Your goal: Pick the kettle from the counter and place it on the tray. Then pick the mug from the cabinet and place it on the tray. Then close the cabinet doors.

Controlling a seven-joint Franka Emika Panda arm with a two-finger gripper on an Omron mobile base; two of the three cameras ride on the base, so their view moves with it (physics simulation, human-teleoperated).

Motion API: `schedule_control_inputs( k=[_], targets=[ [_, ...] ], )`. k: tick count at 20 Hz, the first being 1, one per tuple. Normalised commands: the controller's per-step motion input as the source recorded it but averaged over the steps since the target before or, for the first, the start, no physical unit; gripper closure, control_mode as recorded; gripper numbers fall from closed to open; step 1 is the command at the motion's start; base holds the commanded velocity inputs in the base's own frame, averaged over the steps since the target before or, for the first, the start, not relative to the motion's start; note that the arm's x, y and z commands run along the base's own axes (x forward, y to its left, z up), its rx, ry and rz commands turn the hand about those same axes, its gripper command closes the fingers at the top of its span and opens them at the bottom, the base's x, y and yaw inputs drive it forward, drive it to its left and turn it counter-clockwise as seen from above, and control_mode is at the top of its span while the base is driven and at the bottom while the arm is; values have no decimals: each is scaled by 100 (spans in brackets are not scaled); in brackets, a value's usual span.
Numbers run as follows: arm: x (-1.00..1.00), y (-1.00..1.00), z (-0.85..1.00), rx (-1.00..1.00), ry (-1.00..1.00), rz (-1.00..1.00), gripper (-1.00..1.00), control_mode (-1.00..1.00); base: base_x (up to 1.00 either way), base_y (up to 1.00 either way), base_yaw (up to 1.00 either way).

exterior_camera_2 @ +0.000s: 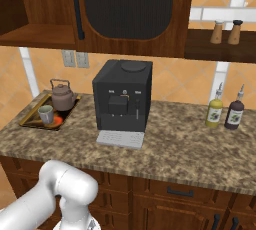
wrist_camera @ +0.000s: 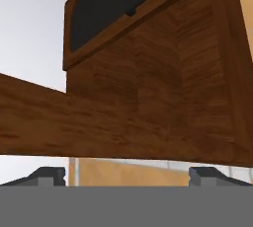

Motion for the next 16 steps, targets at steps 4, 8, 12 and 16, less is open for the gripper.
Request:
schedule_control_inputs(
  k=[4,8,12,16],
  targets=[
    [-8,-41,33,0,0,0,-100,-100,0,0,0],
    [-1,-39,33,0,3,-1,-100,-100,0,0,0],
    [0,-45,38,2,6,0,-100,-100,0,0,0],
    [0,-46,40,1,13,0,-100,-100,0,0,0]
  ],
)
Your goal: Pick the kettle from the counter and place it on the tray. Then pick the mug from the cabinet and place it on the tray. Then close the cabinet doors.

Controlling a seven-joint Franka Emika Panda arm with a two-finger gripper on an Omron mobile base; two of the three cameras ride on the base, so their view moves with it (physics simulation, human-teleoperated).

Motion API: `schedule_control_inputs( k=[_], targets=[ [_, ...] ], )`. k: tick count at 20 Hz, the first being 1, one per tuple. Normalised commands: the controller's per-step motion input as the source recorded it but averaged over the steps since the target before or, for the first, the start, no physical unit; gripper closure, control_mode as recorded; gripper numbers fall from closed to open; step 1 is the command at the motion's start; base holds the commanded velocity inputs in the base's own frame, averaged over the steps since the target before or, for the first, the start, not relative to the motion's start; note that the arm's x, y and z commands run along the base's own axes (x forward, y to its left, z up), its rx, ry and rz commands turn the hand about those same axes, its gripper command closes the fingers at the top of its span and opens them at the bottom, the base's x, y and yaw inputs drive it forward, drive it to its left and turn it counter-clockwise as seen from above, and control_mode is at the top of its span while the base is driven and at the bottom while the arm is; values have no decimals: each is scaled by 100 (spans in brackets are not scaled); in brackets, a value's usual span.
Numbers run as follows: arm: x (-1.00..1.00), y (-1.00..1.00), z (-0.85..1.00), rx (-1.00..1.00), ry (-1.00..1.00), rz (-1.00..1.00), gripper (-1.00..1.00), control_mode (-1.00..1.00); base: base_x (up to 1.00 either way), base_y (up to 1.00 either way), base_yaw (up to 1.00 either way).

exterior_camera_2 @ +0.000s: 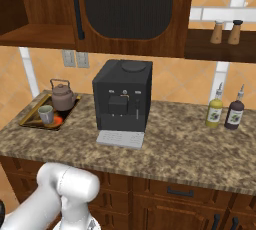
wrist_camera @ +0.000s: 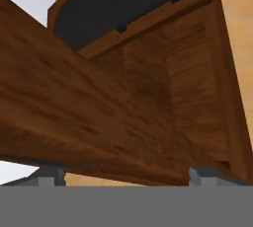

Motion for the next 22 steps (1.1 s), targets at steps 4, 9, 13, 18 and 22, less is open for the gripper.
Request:
schedule_control_inputs(
  k=[4,9,13,18,22],
  targets=[
    [8,-52,43,1,16,0,-100,-100,0,0,0],
    [20,-56,43,3,18,0,-100,-100,0,0,0],
    [29,-62,38,4,18,1,-100,-100,0,0,0],
    [36,-63,32,7,17,5,-100,-100,0,0,0],
    [43,-62,31,8,18,9,-100,-100,0,0,0]
  ],
)
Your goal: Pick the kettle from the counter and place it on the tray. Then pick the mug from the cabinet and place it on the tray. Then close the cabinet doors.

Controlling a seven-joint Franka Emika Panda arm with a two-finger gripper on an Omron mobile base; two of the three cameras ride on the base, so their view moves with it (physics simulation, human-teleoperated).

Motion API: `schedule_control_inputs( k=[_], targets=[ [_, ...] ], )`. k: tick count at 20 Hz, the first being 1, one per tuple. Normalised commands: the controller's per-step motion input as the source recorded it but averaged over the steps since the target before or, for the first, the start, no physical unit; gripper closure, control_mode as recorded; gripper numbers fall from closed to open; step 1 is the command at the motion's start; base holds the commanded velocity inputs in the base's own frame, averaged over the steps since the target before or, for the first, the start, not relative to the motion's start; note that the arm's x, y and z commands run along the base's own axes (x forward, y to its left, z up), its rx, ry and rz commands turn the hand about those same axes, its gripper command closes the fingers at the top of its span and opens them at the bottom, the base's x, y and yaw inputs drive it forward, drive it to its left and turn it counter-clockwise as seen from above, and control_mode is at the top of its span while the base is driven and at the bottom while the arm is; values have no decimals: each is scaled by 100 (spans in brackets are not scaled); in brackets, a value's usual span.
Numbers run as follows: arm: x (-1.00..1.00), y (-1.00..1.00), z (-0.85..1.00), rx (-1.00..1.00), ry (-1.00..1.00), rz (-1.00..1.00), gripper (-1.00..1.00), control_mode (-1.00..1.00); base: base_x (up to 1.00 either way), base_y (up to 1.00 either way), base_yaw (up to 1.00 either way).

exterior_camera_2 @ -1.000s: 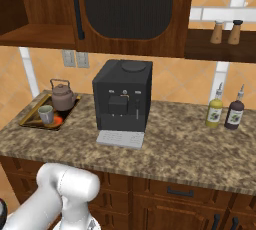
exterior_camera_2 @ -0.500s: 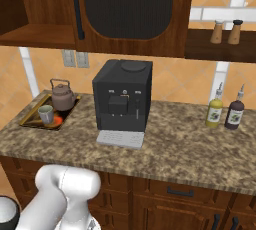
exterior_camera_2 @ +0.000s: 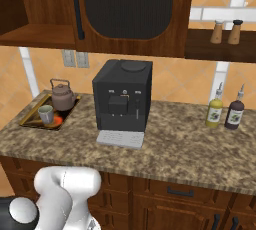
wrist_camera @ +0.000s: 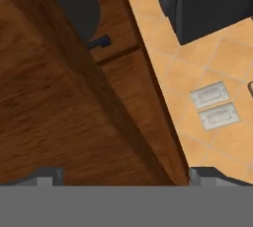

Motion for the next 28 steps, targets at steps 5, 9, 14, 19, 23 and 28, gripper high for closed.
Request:
schedule_control_inputs(
  k=[5,9,14,19,23,28],
  targets=[
    [58,-55,34,7,20,15,-100,-100,0,0,0],
    [60,-56,28,7,18,19,-100,-100,0,0,0],
    [64,-51,18,6,18,20,-100,-100,0,0,0],
    [72,-41,9,6,21,17,-100,-100,0,0,0],
    [80,-17,10,4,26,7,-100,-100,0,0,0],
    [80,-1,17,1,30,0,-100,-100,0,0,0]
  ],
)
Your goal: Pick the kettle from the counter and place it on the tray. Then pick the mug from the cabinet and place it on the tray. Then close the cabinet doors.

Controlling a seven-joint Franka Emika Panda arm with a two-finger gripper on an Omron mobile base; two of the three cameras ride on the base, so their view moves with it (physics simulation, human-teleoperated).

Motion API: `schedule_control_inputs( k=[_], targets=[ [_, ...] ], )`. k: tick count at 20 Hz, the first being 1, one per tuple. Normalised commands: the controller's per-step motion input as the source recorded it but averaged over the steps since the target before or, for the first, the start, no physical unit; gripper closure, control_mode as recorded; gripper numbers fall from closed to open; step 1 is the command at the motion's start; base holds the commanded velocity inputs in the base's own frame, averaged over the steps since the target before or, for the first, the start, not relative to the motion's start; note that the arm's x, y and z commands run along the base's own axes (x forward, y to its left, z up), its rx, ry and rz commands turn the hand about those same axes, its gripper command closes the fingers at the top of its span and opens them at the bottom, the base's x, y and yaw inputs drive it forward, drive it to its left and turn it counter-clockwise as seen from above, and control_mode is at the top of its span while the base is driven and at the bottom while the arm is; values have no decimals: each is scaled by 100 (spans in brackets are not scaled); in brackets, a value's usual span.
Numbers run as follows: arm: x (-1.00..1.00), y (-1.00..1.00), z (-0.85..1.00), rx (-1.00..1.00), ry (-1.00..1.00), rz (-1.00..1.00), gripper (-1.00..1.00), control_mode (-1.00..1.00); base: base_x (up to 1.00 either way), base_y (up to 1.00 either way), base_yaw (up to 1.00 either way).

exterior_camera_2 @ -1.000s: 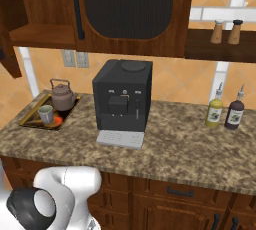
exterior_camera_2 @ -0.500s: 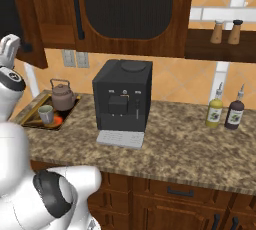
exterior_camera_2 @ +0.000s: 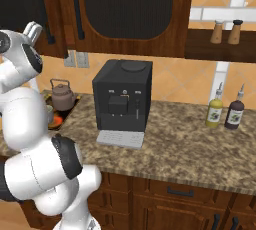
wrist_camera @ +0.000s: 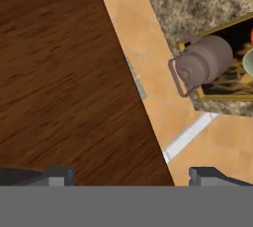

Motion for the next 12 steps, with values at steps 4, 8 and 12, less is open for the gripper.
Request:
schedule_control_inputs(
  k=[4,8,12],
  targets=[
    [80,-4,1,0,19,0,-100,-100,0,0,0],
    [78,-13,-15,0,4,0,-100,-100,0,0,0],
    [83,-7,-32,0,0,0,-100,-100,0,0,0]
  ],
)
